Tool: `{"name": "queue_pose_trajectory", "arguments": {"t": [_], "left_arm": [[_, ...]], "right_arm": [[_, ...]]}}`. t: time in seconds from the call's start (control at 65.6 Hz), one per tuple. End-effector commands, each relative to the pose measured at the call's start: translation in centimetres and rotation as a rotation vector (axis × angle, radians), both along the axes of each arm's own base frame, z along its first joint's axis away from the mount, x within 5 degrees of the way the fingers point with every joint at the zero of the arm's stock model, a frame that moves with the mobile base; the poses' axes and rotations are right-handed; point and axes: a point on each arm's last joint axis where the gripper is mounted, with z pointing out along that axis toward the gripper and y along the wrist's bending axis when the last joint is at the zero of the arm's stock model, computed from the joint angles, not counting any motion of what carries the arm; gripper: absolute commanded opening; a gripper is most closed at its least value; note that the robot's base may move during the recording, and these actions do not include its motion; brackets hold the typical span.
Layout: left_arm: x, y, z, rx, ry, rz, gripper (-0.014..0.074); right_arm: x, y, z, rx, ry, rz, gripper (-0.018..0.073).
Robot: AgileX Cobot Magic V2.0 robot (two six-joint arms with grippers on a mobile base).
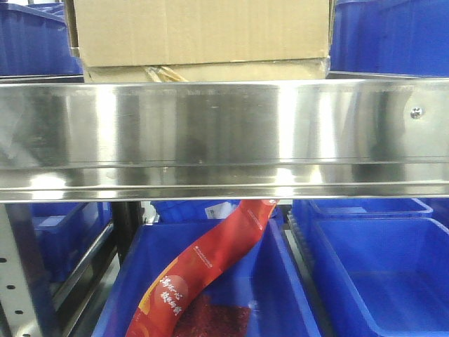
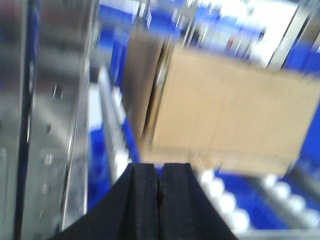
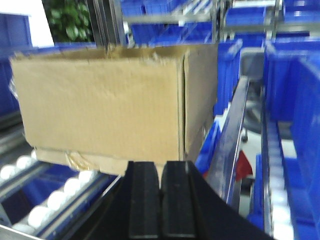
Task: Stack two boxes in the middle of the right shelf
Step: 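Open both grippers and pull them back from the box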
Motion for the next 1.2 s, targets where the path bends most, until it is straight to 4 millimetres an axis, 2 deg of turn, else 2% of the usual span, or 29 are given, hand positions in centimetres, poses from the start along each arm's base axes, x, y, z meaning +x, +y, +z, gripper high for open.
{"name": "queue_pose_trajectory", "arguments": {"t": [0.0, 0.213, 0.381, 0.488, 0.625, 0.747, 0.991, 1.189], "left_arm": [[-1.2, 0.3, 0.6, -0.025, -0.079, -0.006, -0.0111], [-3.2, 0.9, 1.1, -0.055, -0.179, -0.009, -0.0111], [-3.4, 1.0, 1.1, -0.058, -0.187, -0.009, -0.0111], [-3.4, 1.0, 1.1, -0.058, -0.187, -0.009, -0.0111], [-3.4, 1.0, 1.1, -0.057, -0.187, -0.005, -0.0111], [-3.4, 1.0, 1.1, -0.057, -0.187, -0.005, -0.0111], [-3.4, 1.0, 1.1, -0.057, -0.187, -0.005, -0.0111], [-3.4, 1.0, 1.1, -0.057, -0.187, -0.005, -0.0111]], "right_arm": [[-0.4, -0.1, 0.3, -0.003, -0.034, -0.001, -0.0169], [-0.4, -0.1, 0.3, -0.003, -0.034, -0.001, -0.0169], [-0.3, -0.2, 0.0, -0.01, -0.026, -0.005, -0.0169], [-0.4, -0.7, -0.8, -0.072, -0.126, -0.03, -0.0169], [-1.3, -2.7, -2.9, -0.104, -0.213, -0.192, -0.0169], [-2.3, -3.8, -5.0, -0.12, -0.175, -0.293, -0.0169], [-5.2, -3.9, -10.0, -0.123, -0.166, -0.318, -0.0169], [-6.8, -3.8, -14.2, -0.123, -0.092, -0.307, -0.0169]]}}
